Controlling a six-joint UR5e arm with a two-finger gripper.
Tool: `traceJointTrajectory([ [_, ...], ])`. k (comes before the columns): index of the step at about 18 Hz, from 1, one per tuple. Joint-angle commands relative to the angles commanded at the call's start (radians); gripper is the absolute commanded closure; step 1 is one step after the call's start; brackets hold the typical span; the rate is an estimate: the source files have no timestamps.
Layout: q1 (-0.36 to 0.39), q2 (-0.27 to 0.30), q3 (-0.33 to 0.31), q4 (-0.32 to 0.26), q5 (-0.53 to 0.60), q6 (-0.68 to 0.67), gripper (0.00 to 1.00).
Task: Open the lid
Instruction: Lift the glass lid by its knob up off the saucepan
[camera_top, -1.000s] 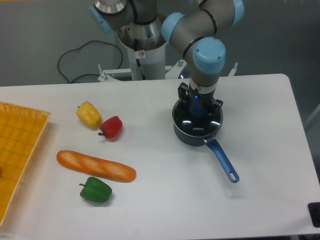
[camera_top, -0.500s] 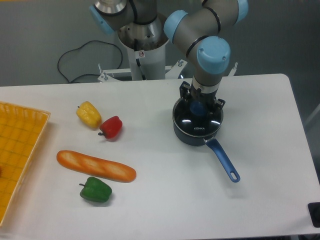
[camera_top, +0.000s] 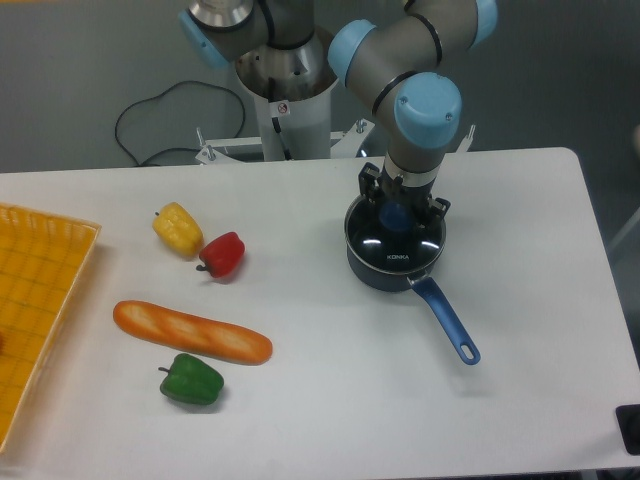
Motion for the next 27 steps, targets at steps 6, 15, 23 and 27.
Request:
traceJointTrajectory([
  [6, -0.046, -0.009, 0.081, -0.026, 0.005, 0.006, 0.50],
  [15, -0.091, -0.034, 0.157, -0.019, 0.003, 0.008, 0.51],
  [23, -0.126, -0.049, 0.203, -0.023, 0.005, 0.009, 0.53],
  [27, -0.153, -0.040, 0.203, -0.026, 0.006, 0.020, 0.53],
])
